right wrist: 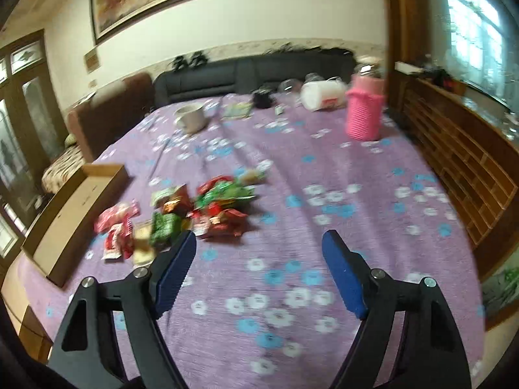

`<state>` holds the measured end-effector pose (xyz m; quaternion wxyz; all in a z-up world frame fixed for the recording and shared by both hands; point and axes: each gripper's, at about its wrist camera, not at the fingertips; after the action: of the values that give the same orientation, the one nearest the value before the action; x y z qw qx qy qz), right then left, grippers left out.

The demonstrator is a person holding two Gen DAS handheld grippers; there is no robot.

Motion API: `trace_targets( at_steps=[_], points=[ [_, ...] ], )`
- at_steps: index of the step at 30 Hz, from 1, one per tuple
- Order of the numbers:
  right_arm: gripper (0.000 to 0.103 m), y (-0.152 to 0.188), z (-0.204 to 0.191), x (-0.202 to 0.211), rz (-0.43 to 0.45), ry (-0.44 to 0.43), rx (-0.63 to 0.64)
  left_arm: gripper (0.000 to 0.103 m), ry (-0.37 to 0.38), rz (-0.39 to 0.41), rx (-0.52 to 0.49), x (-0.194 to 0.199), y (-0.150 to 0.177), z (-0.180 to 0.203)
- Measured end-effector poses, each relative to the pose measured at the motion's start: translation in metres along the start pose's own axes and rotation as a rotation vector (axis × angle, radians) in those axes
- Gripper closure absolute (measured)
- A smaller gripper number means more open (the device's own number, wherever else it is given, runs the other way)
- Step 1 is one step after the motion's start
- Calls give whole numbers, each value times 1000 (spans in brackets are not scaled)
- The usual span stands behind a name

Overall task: Organize snacks
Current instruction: 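Move both tools toward the snack pile beside the cardboard box, then grasp the white-red sachet with the left tool while the right tool grasps a red packet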

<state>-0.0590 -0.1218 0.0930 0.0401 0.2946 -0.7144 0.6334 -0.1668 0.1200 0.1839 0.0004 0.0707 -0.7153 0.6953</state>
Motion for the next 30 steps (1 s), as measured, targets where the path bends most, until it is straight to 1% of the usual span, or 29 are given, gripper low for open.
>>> trace_targets(
  at_steps=[2, 3, 4, 6, 8, 9, 10, 11, 13, 15, 18, 21, 23, 24, 25, 26, 30],
  points=[
    [22, -3, -14, -12, -10, -49, 19, 11, -38, -24, 21, -7, 5, -15],
    [22, -2, -14, -12, -12, -74, 19, 11, -48, -26, 24, -7, 5, -19],
    [22, -2, -15, -16, -18, -117, 9, 11, -58, -29, 26, -6, 6, -25],
    [22, -1, -17, -26, -31, -167, -19, 12, -83, -44, 36, -4, 11, -37],
    [26, 1, -21, -39, -61, -238, -65, 15, -93, -66, 84, -2, 19, -52],
    [28, 2, -27, -46, -79, -272, -79, 18, -91, -76, 92, 2, 22, -57],
    [30, 2, -31, -50, -88, -297, -85, 25, -82, -85, 134, -1, 28, -68],
    [30, 4, -39, -55, -102, -327, -85, 28, -73, -100, 148, -1, 33, -73],
    [31, 8, -54, -63, -129, -361, -63, 29, -49, -126, 189, -3, 48, -80],
    [34, 13, -75, -72, -156, -402, -34, 29, -24, -155, 234, -11, 65, -83],
    [35, 16, -98, -88, -182, -425, -21, 29, 23, -209, 259, -25, 81, -75],
    [43, 17, -115, -103, -214, -447, -17, 29, 63, -245, 257, -30, 90, -66],
    [57, 23, -128, -114, -245, -455, 4, 29, 83, -272, 250, -33, 94, -60],
    [62, 26, -132, -119, -259, -451, 15, 29, 89, -286, 250, -36, 95, -58],
    [76, 29, -134, -122, -274, -445, 26, 29, 98, -303, 254, -39, 98, -56],
    [83, 32, -135, -124, -286, -449, 23, 29, 101, -315, 250, -41, 98, -55],
    [84, 28, -117, -120, -265, -458, -55, 29, 119, -385, 233, -58, 108, -39]
  ],
)
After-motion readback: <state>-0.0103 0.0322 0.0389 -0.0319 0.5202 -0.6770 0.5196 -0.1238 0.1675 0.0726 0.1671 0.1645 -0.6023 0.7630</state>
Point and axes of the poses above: each gripper's, at about its wrist camera, not at the fingertips, and x roughly against the way its jaws point, z to its right, y to its underside, and after that the axes turned 15 degrees about z, right-handed
